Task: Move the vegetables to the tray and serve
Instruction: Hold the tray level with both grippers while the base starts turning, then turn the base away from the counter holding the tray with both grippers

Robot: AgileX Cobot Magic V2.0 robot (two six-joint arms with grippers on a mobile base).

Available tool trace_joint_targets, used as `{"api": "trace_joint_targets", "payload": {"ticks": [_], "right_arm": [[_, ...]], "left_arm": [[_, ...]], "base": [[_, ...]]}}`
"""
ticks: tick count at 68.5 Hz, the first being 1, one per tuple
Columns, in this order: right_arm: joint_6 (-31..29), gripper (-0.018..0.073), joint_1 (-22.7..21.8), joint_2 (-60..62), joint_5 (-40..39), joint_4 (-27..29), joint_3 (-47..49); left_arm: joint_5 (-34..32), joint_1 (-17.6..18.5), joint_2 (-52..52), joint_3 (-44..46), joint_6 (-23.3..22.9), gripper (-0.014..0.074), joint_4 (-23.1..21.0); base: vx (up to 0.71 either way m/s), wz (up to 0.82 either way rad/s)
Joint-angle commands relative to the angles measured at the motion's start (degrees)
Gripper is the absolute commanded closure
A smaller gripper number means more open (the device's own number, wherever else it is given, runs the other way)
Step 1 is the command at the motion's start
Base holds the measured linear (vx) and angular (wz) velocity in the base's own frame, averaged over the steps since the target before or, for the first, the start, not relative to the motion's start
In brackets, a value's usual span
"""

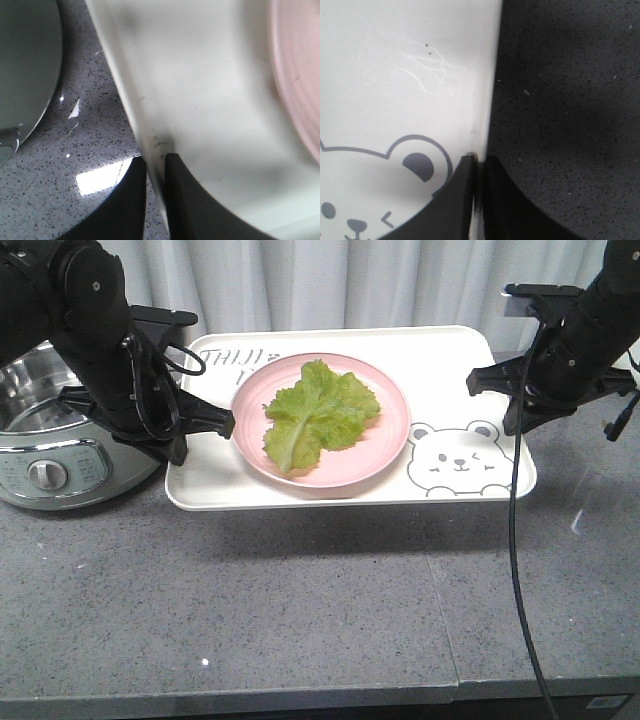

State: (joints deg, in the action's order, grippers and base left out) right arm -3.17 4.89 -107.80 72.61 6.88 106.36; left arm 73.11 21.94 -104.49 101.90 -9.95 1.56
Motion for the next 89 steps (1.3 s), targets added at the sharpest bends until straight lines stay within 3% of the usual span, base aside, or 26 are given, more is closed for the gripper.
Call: {"api": "trace_joint_targets", "payload": {"ticks": [1,89], "right_arm": [[-1.20,0.0565,0.25,3.49,0.91,2.90,1.68],[-1.20,0.0565,0.25,3.49,0.91,2.95,1.68]], "left_arm": [[-2.29,0.86,3.42,1.73,1.72,0.0603,-2.96],[-2.25,0.86,3.42,1.73,1.72,0.0602,-2.96]], "base": [[0.00,0.00],[0.00,-0.14]]}}
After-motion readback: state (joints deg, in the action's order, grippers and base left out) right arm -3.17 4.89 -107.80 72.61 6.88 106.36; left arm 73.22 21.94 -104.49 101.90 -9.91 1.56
